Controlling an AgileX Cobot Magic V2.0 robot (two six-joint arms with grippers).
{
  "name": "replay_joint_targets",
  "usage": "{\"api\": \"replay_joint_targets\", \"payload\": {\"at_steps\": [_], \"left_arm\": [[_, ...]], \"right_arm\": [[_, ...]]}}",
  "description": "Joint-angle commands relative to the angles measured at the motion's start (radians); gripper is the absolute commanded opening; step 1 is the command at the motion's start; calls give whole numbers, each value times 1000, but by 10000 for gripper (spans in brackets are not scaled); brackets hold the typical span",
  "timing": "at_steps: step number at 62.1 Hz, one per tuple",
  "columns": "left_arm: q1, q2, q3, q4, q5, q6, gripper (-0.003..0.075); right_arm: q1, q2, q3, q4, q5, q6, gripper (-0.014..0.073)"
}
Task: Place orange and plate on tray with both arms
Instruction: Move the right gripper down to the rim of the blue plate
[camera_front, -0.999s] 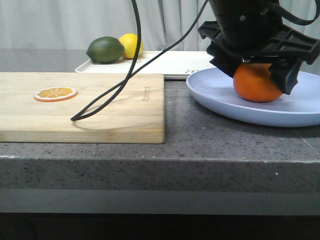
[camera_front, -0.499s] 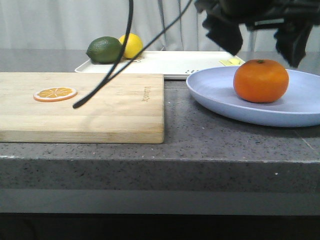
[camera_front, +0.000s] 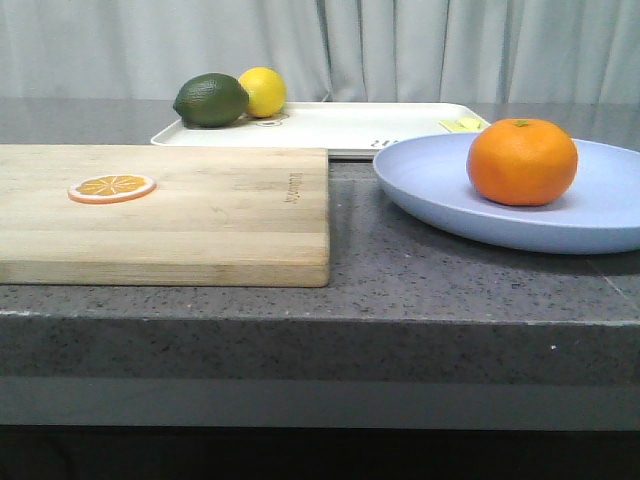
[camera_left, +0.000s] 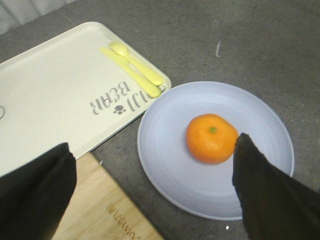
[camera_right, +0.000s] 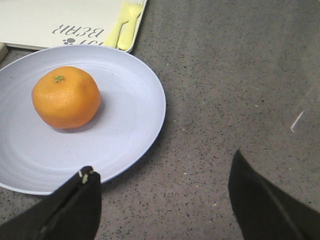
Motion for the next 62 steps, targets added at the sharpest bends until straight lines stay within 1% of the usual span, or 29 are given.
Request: {"api": "replay_joint_targets", "payload": {"at_steps": [1, 10, 22, 34, 43, 52, 62], "left_arm": [[39, -129, 96, -11, -102, -7, 621], [107, -296, 290, -12, -125, -9, 621], [180, -507, 507, -12, -136, -9, 621], [185, -715, 691, -19, -136, -9, 621], [185, -833, 774, -26, -136, -9, 621], [185, -896, 802, -26, -139, -9, 621], [185, -899, 802, -26, -141, -9, 621]], "right_arm": [[1, 10, -30, -4, -65, -12, 544], [1, 10, -30, -4, -65, -12, 544], [1, 10, -30, -4, -65, -12, 544], [1, 10, -30, -4, -42, -12, 544], [1, 10, -30, -2, -22, -10, 542], [0, 16, -41, 2, -13, 11, 542], [0, 105, -144, 10, 118, 32, 542]]}}
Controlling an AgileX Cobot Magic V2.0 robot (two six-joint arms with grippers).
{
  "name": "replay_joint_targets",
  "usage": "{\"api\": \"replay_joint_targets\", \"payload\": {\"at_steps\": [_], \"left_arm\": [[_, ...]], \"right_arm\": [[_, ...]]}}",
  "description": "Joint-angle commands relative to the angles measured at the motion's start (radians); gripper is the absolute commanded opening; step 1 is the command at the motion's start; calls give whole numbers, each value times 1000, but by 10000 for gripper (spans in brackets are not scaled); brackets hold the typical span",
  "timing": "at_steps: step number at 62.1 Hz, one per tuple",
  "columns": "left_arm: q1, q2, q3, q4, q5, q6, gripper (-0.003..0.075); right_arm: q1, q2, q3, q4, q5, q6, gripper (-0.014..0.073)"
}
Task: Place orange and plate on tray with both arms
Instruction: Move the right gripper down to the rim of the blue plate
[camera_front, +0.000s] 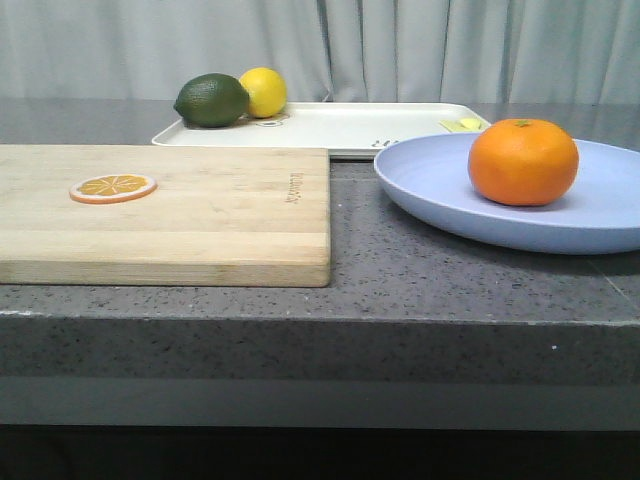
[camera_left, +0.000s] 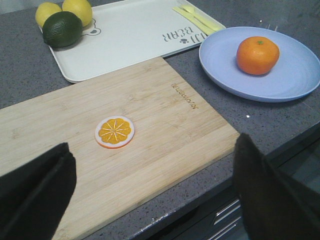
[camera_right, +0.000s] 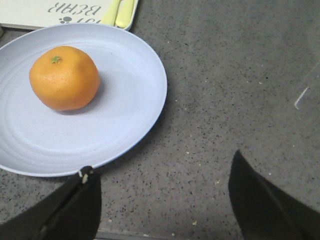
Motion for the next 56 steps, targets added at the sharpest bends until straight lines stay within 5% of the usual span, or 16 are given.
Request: {"api": "replay_joint_targets", "payload": {"at_steps": [1, 18, 28, 56], "left_arm": [[3, 5, -24, -10, -80, -9, 621], [3, 5, -24, -10, -82, -9, 621], [3, 5, -24, 1, -82, -9, 621], [3, 5, -22, 19, -82, -9, 621]], "right_arm": [[0, 67, -90, 0, 6, 13, 542], [-4, 373, -354, -10, 287, 11, 542], [-101, 503, -432, 5, 330, 11, 542], [-424, 734, -429, 744, 389, -443, 542]]}}
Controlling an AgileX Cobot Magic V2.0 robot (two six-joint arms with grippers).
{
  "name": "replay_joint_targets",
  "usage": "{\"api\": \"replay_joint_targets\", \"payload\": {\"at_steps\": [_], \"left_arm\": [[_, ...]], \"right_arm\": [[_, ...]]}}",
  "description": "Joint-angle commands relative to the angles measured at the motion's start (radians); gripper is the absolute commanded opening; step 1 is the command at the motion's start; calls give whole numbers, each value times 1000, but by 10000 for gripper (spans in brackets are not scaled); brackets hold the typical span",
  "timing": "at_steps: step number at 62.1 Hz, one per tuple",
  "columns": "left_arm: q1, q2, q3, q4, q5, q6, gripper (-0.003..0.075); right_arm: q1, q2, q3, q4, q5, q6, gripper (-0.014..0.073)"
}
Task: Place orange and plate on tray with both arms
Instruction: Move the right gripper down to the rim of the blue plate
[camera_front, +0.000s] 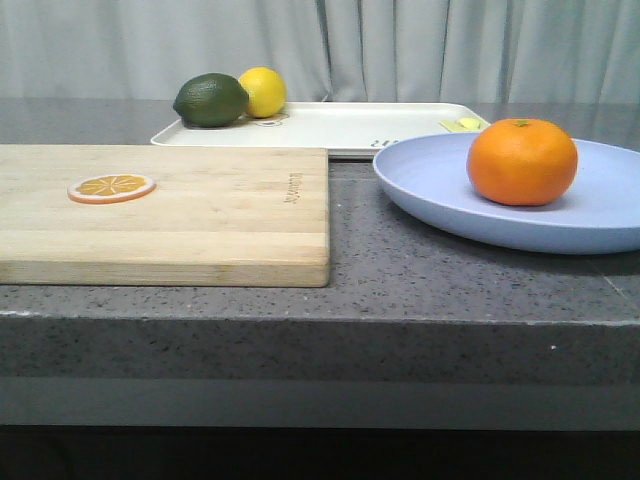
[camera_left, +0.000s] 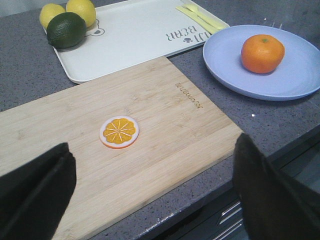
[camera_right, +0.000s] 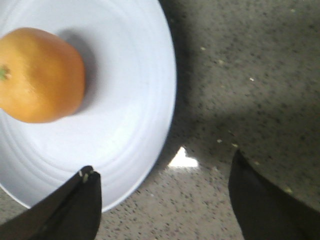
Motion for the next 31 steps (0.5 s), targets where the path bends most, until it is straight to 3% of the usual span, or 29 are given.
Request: {"api": "replay_joint_targets", "payload": {"at_steps": [1, 25, 31], "left_arm": [[3, 5, -24, 1, -82, -9, 621], [3, 5, -15, 1, -83, -9, 621], [3, 5, -15, 1, -88, -9, 621]], "right_arm": [[-25, 23, -32, 163, 1, -87, 542], [-23, 202, -32, 257, 0, -124, 538], [-23, 225, -32, 264, 1, -141, 467]]}}
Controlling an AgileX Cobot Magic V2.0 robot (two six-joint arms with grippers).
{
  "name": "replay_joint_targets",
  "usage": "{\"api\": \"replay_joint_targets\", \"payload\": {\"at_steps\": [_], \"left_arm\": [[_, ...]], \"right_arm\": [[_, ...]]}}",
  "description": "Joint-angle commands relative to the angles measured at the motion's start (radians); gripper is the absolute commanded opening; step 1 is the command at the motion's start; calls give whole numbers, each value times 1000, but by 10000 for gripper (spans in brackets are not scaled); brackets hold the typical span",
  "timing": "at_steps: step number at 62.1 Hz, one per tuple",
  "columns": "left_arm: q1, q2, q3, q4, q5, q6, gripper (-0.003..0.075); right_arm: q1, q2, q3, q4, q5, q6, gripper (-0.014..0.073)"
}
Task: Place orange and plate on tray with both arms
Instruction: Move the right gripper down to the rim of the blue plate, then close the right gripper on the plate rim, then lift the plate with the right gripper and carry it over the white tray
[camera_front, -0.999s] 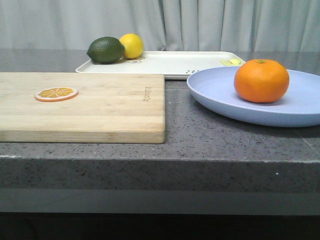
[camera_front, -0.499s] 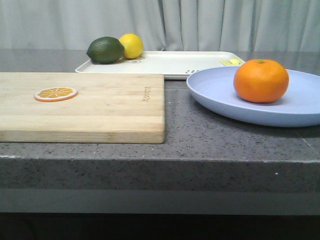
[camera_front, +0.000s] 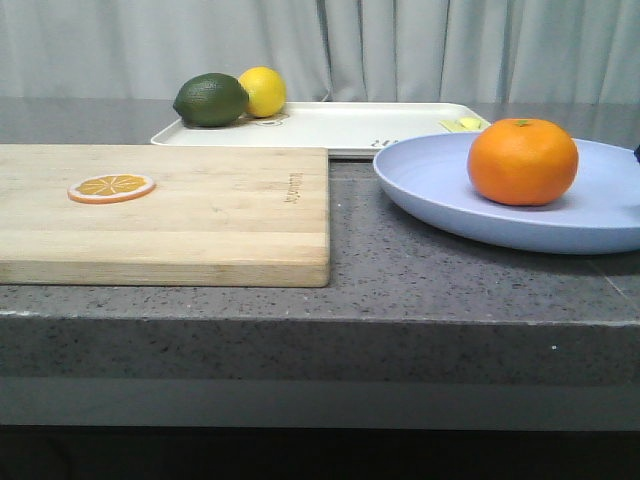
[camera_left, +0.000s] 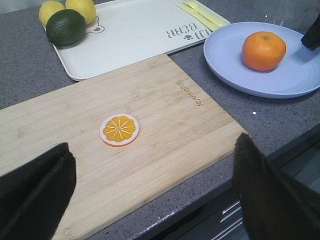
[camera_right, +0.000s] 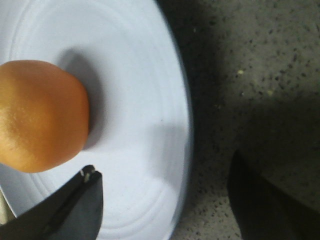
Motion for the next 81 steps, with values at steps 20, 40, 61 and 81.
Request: {"api": "replay_joint_targets", "payload": {"at_steps": [20, 40, 61, 81], "left_arm": [[3, 5, -23, 0, -86, -9, 621], [3, 5, -23, 0, -86, -9, 621], [3, 5, -23, 0, -86, -9, 621], [3, 5, -23, 0, -86, -9, 621]], "right_arm": [[-7, 11, -32, 93, -16, -32, 186], [-7, 11, -32, 94, -31, -32, -37], [-7, 11, -33, 118, -30, -32, -117], [13, 8, -36, 291, 30, -32, -117]]}}
